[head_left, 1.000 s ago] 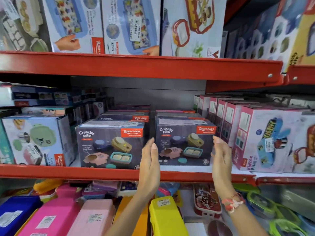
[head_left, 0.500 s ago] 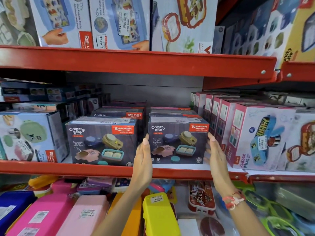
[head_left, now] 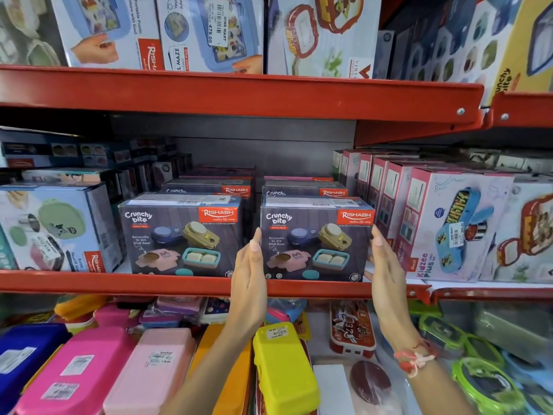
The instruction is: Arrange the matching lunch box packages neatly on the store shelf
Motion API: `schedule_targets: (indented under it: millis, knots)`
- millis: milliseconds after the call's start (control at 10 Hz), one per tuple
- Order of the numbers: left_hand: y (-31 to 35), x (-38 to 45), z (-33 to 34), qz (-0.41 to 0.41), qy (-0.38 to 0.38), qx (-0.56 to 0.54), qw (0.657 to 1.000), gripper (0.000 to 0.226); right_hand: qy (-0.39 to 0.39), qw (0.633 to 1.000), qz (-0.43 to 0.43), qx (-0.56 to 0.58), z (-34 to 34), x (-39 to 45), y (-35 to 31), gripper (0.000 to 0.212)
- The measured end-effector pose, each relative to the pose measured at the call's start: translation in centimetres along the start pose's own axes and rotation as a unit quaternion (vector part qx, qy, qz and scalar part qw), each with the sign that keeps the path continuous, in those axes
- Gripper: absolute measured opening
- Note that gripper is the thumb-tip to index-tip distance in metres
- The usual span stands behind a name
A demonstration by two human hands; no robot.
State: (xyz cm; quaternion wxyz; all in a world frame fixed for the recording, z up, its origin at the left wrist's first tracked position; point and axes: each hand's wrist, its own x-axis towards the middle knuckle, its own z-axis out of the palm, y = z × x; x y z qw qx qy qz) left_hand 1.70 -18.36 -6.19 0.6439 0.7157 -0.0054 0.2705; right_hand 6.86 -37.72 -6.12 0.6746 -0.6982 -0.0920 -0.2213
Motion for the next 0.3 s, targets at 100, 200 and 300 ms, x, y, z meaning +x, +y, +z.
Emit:
schedule_targets:
  millis: [100,200,300]
  knots:
    - [0.1,-0.3,-0.3,0.002,-0.006,0.005,1.0,0.054,0.007,1.0,-0.005,-0.011,0.1,-0.3,-0.2,0.048]
    - [0.6,-0.6,-0.5,0.015,-0.013,0.045,0.999,0.051,0.053,0.997,-0.014,-0.057,0.5,-0.5,-0.6,0.045]
    - [1.7,-0.6,-1.4,0.068,0.018,0.086,0.994,0.048,0.125,0.982,-0.102,-0.1,1.9,-0.8,-2.4,0.038]
